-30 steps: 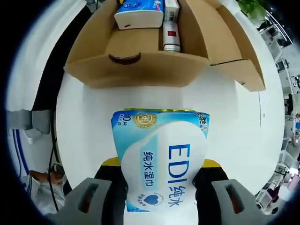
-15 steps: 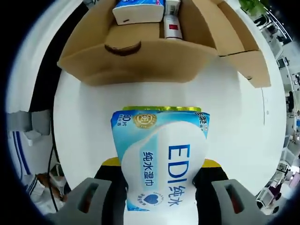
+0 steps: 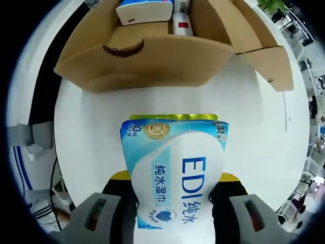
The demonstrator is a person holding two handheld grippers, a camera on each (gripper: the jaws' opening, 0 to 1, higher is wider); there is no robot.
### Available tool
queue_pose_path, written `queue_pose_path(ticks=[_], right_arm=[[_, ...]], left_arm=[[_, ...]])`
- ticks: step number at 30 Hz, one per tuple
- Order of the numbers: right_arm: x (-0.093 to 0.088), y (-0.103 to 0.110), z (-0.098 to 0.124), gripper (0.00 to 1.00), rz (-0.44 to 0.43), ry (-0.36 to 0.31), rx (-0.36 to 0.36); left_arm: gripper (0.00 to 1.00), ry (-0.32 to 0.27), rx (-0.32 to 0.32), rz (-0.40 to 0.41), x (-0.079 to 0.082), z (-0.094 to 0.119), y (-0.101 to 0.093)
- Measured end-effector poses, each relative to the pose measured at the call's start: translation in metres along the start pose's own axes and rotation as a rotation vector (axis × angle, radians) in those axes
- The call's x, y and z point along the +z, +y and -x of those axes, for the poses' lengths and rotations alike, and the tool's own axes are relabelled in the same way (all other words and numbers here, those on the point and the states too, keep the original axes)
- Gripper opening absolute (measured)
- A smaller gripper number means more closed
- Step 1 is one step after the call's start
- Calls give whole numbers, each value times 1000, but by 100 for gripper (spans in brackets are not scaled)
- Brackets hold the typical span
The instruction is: Operate the shoe box by opening the lid, removing the specified soft item, and placing it in the target area until the item is outside and the box remains undamaged.
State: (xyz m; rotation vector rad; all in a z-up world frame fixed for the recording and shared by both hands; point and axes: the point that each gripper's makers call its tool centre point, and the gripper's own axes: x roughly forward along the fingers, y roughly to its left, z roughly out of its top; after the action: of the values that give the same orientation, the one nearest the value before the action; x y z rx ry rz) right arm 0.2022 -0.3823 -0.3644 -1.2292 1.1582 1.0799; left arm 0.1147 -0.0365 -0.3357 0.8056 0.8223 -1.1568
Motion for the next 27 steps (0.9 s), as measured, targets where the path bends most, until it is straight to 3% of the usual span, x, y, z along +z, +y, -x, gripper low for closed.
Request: queue_pose_path(ticks=[11, 14, 15, 20, 22, 24, 27], right_arm=[[0, -1, -1, 62, 7, -21, 11], [0, -2, 0, 65, -10, -38, -32], [6, -6, 2, 65, 46, -77, -59], [9, -10, 19, 69, -2, -116, -134], [9, -7, 23, 75, -32, -116, -136], [8, -6, 29, 75, -46, -111, -163], [3, -10, 36, 74, -201, -109, -216]], left_arm=[[5, -6, 2, -15, 0, 0, 0], [5, -9, 9, -18, 0, 0, 0], [5, -10, 13, -26, 1, 0, 0], [5, -17, 20, -33, 1, 0, 0], [5, -19, 17, -38, 1, 0, 0], [5, -20, 14, -37, 1, 0, 1], [5, -21, 9, -41, 2, 1, 0]])
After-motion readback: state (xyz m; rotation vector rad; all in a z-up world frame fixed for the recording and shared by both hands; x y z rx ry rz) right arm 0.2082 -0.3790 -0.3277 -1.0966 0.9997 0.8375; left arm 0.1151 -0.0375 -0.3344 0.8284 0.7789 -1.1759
